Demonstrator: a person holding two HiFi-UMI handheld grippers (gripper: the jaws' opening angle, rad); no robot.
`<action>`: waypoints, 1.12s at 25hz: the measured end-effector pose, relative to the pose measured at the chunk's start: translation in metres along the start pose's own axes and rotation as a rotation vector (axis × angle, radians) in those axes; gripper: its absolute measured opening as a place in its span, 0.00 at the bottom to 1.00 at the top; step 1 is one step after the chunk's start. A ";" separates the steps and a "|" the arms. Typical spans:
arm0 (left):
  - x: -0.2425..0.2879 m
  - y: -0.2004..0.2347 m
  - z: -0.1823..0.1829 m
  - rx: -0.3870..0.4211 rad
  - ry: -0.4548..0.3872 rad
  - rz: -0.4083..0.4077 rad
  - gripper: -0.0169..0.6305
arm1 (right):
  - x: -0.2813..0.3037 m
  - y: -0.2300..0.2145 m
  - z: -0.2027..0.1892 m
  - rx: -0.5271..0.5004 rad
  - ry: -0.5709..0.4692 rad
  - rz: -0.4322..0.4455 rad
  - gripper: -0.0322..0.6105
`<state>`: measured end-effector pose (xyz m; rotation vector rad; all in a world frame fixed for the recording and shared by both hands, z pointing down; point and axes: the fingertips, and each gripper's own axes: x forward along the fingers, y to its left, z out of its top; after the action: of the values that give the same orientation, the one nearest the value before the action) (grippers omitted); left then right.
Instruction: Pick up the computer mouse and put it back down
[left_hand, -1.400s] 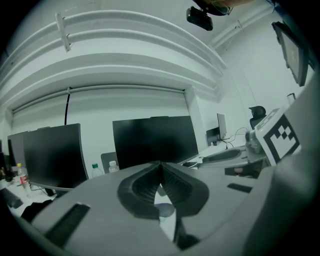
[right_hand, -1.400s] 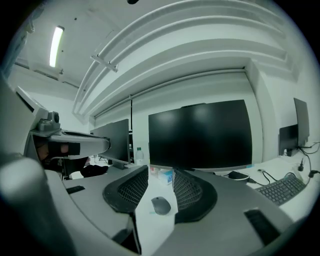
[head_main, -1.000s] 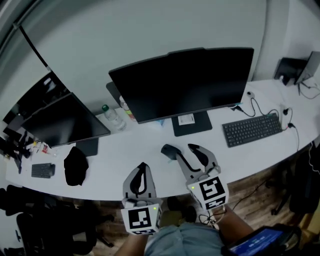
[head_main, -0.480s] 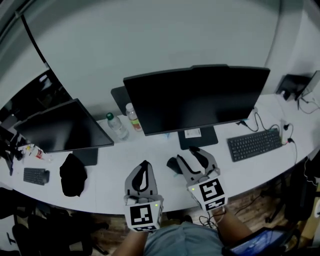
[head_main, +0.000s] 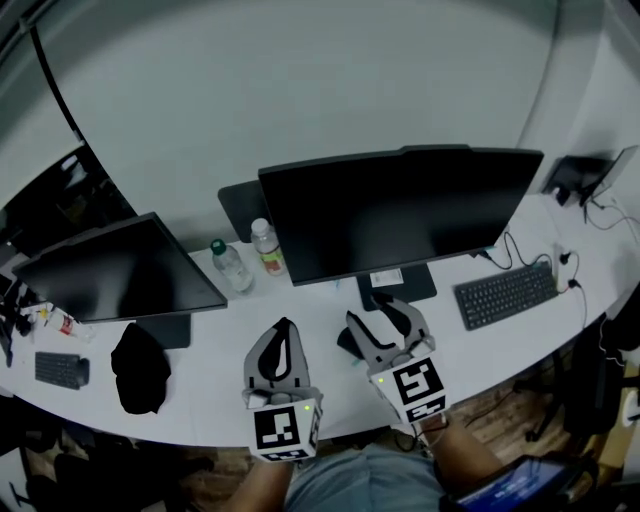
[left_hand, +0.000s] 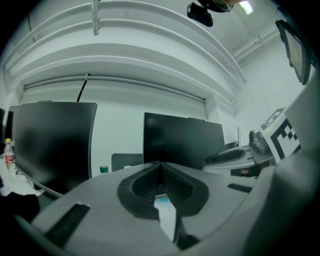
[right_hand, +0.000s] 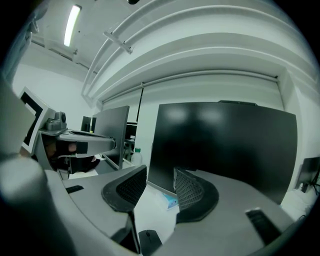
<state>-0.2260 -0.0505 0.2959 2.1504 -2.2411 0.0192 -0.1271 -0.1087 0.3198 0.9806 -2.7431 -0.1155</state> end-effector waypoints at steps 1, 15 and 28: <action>0.001 0.001 0.000 -0.005 0.002 -0.001 0.03 | 0.002 0.001 0.000 -0.002 0.003 0.000 0.34; 0.012 0.001 -0.042 -0.049 0.111 0.042 0.03 | 0.019 -0.003 -0.054 0.047 0.109 0.072 0.35; 0.004 -0.006 -0.106 -0.100 0.266 0.106 0.03 | 0.027 0.017 -0.154 0.085 0.313 0.194 0.41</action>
<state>-0.2180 -0.0514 0.4019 1.8540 -2.1514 0.1810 -0.1213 -0.1126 0.4766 0.6795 -2.5499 0.1743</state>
